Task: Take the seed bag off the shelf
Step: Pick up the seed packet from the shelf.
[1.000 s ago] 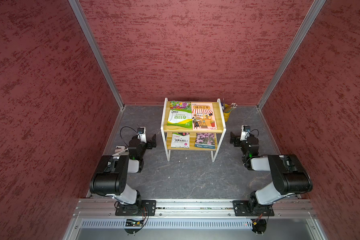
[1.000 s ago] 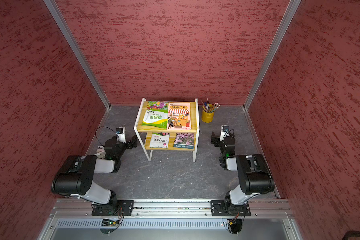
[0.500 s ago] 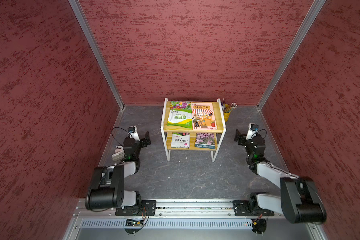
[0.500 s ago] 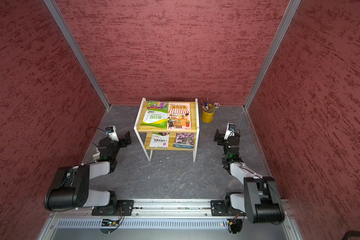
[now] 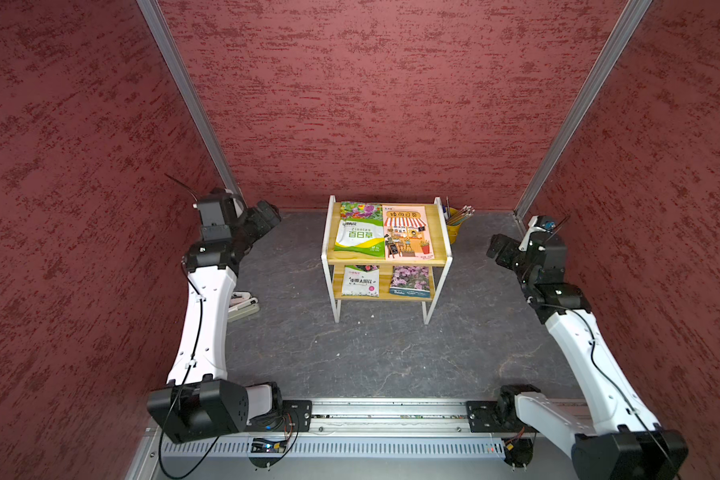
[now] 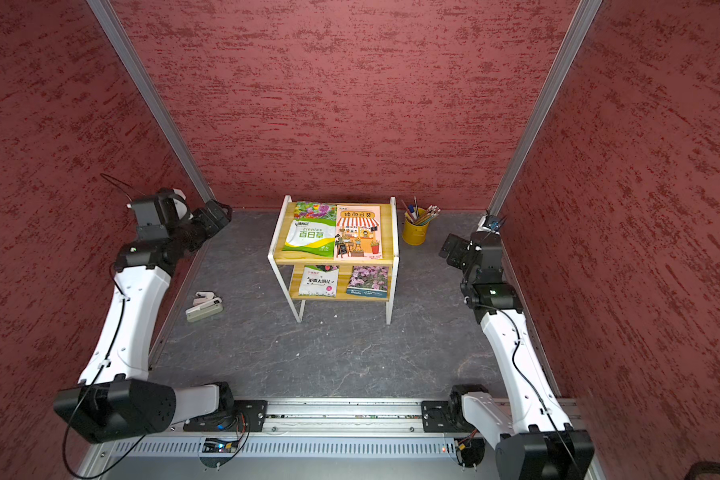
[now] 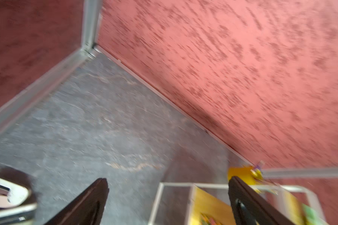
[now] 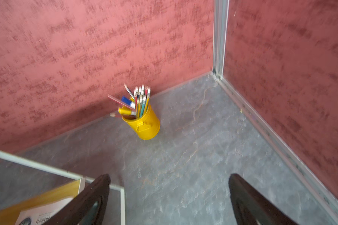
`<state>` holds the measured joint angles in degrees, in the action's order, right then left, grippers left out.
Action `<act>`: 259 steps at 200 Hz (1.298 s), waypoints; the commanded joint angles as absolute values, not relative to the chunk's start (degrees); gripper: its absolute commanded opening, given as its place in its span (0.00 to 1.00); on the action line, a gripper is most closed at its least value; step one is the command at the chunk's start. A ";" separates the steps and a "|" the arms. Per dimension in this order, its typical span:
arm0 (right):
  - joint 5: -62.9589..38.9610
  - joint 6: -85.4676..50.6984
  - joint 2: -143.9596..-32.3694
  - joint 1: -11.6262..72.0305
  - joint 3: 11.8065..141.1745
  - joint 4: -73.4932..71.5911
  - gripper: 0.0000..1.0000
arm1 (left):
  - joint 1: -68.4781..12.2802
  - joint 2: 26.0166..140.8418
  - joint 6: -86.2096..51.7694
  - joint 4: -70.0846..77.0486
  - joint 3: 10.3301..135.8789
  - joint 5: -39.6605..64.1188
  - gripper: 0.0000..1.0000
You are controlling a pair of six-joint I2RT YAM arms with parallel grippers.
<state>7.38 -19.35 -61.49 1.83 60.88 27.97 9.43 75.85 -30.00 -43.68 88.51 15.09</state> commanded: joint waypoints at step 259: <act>-9.26 -25.31 -58.79 2.17 65.34 54.04 0.99 | -23.49 93.33 -32.32 -89.33 124.29 5.20 1.00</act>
<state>-7.84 -24.43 -59.22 1.83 66.26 53.69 -23.51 92.53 -31.97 -91.94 122.58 8.34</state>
